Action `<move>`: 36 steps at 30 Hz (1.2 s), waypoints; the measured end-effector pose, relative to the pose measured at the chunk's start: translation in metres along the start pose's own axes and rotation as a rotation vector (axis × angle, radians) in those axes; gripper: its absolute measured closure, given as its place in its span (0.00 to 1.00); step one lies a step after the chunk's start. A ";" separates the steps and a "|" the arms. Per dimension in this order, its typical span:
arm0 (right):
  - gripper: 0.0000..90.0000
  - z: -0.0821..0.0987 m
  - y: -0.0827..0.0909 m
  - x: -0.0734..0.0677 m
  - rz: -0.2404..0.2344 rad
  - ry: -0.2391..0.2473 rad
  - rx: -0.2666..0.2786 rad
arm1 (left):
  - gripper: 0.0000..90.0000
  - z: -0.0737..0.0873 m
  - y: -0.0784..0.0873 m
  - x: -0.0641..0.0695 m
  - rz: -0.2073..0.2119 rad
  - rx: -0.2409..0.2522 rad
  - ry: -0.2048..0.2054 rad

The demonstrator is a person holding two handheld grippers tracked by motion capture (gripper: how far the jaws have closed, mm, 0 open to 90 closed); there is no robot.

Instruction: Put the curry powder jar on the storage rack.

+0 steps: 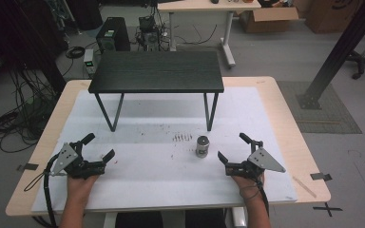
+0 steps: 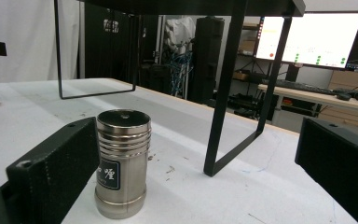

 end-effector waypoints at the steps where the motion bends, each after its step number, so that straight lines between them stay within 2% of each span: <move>1: 0.00 0.000 0.000 -0.001 -0.001 0.003 0.001 | 0.00 0.000 0.000 0.000 0.000 0.001 -0.001; 13: 0.00 0.000 -0.001 -0.002 -0.005 0.011 -0.010 | 0.00 0.000 0.000 0.000 -0.001 0.000 0.000; 19: 0.00 -0.001 0.001 -0.002 0.010 0.023 0.007 | 0.00 0.000 0.000 0.000 -0.001 -0.002 0.000; 27: 0.00 -0.001 0.002 0.003 -0.012 -0.040 0.020 | 0.00 0.000 0.000 0.000 0.000 -0.002 0.002; 33: 0.00 -0.001 -0.001 0.007 -0.015 -0.091 0.000 | 0.00 0.000 0.000 0.000 -0.001 -0.001 0.002; 34: 0.00 -0.005 -0.002 0.009 -0.019 -0.113 0.018 | 0.00 0.000 0.000 0.000 -0.001 0.001 0.002; 36: 0.00 -0.012 -0.004 0.010 -0.020 -0.110 0.025 | 0.00 0.000 0.000 0.000 -0.002 0.002 0.001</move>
Point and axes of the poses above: each handheld gripper's, and its own axes: y roughly backward along the jaws, z roughly out of its underside, x roughly to its right, the point moved 8 cm from there along -y, roughly forward along the jaws, and after that the axes turned 1 degree about z, right-handed, at the moved point
